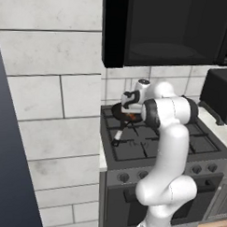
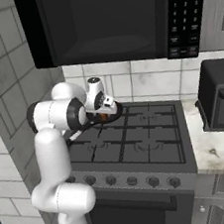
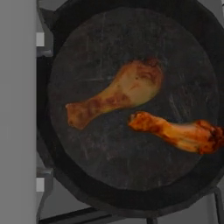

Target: Take the chicken drumsticks from the pan and place one on each plate on the dining counter.

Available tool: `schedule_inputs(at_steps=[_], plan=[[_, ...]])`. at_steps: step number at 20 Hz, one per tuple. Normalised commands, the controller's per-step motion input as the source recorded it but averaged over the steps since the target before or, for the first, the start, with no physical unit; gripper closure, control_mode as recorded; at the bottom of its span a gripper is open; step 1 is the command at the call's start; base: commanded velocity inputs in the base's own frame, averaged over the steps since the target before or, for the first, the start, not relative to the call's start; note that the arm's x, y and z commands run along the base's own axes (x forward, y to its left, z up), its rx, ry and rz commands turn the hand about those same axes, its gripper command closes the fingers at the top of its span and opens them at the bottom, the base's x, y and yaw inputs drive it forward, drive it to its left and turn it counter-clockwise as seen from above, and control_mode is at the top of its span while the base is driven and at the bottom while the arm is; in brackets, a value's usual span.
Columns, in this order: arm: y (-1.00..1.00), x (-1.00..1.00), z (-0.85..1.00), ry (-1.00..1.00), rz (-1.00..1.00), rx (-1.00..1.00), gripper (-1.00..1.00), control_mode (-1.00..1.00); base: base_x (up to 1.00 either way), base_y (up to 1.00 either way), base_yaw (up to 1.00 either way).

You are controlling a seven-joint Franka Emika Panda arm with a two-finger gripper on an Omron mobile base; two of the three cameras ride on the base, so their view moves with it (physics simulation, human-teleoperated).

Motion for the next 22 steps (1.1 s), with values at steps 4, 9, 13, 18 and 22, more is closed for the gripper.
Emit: schedule_inputs(at_steps=[4, 9, 13, 18, 22], plan=[[0.08, 0.29, -0.23, 0.0, 0.0, -0.05, -1.0, -1.0, 0.0, 0.0, 0.0], [0.05, 0.3, -0.14, 0.0, 0.0, -0.05, -1.0, -1.0, 0.0, 0.0, 0.0], [-0.01, 0.14, -0.09, 0.0, 0.0, 0.0, -1.0, -1.0, 0.0, 0.0, 0.0], [-0.05, 0.14, -0.11, 0.0, 0.0, 0.0, -1.0, -1.0, 0.0, 0.0, 0.0], [-0.05, 0.0, -0.12, 0.0, 0.0, 0.0, -1.0, -1.0, 0.0, 0.0, 0.0]])
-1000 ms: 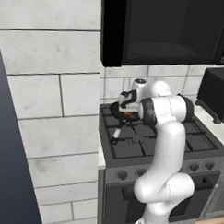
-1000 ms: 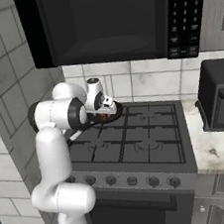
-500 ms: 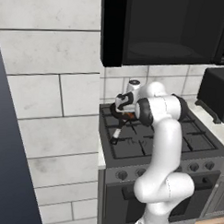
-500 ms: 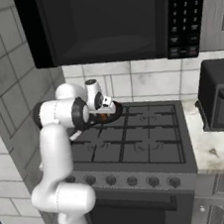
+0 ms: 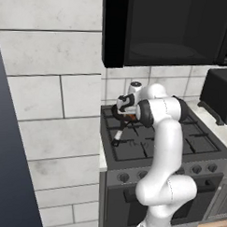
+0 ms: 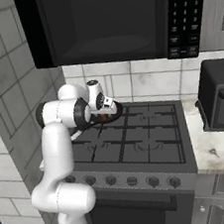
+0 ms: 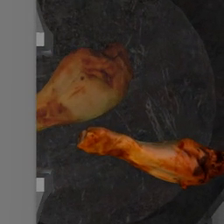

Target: Take the chicken drumsticks from the pan and place one on each plate on the dining counter.

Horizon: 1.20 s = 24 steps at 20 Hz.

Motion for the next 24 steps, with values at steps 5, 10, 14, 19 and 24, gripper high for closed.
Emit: schedule_inputs(at_steps=[5, 10, 14, 19, 24], plan=[[-0.02, 0.03, -0.1, 0.0, 0.0, 0.0, -1.0, -1.0, 0.0, 0.0, 0.0], [0.0, 0.01, -0.13, 0.0, 0.0, 0.0, -1.0, -1.0, 0.0, 0.0, 0.0], [0.0, 0.01, -0.14, 0.0, 0.0, 0.0, 1.0, -1.0, 0.0, 0.0, 0.0], [0.0, 0.0, -0.12, 0.0, 0.06, 0.0, 1.0, -1.0, 0.0, 0.0, 0.0], [-0.05, -0.05, -0.17, 0.07, 0.12, 0.01, 1.0, -1.0, 0.0, 0.0, 0.0]])
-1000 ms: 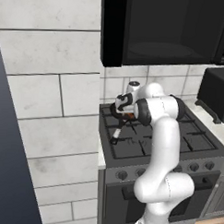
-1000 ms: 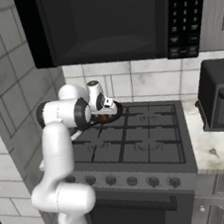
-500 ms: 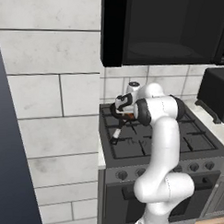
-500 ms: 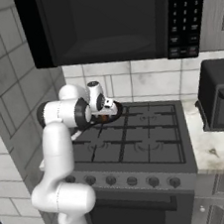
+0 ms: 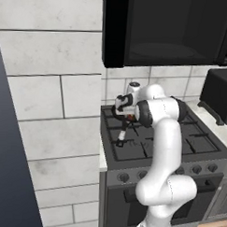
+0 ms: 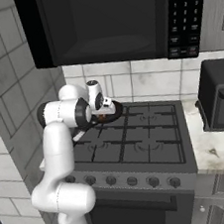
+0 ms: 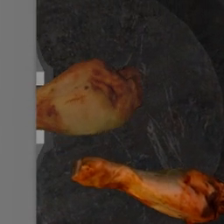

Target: Take the chicken drumsticks from the pan and place one on each plate on the dining counter.

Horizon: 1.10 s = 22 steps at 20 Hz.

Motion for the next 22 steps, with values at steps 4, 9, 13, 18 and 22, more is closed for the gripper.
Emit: schedule_inputs(at_steps=[4, 9, 13, 18, 22], plan=[[-0.06, -0.19, 0.06, 0.08, 0.11, 0.17, 1.0, -1.0, 0.0, 0.0, 0.0], [-0.09, -0.29, 0.35, -0.01, 0.08, 0.19, 1.0, -1.0, 0.0, 0.0, 0.0], [-0.11, -0.48, 0.55, -0.19, 0.08, 0.19, 1.0, -1.0, 0.0, 0.0, 0.0], [-0.03, -0.75, 0.29, -0.37, 0.06, 0.02, 1.0, -1.0, 0.0, 0.0, 0.0], [0.0, -0.58, 0.24, -0.22, 0.01, 0.0, 1.0, -1.0, 0.0, 0.0, 0.0]])
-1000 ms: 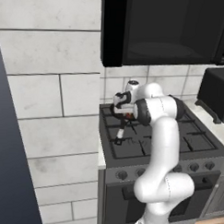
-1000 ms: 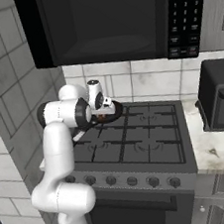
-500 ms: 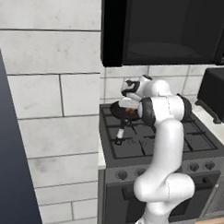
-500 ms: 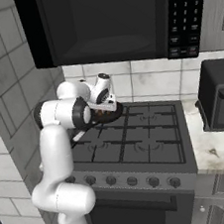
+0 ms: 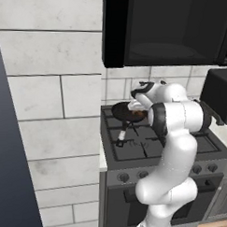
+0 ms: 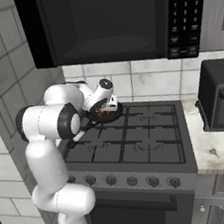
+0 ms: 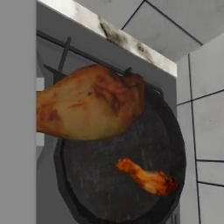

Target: Take the chicken drumsticks from the pan and place one on each plate on the dining counter.

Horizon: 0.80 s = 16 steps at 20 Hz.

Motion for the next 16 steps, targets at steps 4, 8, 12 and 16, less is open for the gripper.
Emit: schedule_inputs(at_steps=[4, 8, 12, 16], plan=[[-0.01, -0.49, 0.38, -0.09, 0.0, -0.02, 1.0, -1.0, 0.0, 0.0, 0.0], [-0.02, -0.38, 0.64, 0.06, 0.0, 0.0, 1.0, -1.0, 0.0, 0.0, 0.0], [-0.04, -0.57, 0.63, 0.04, 0.0, -0.01, 1.0, -1.0, 0.0, 0.0, 0.0], [-0.01, -0.66, 0.43, 0.01, 0.0, -0.1, 1.0, -1.0, 0.0, 0.0, 0.0]])
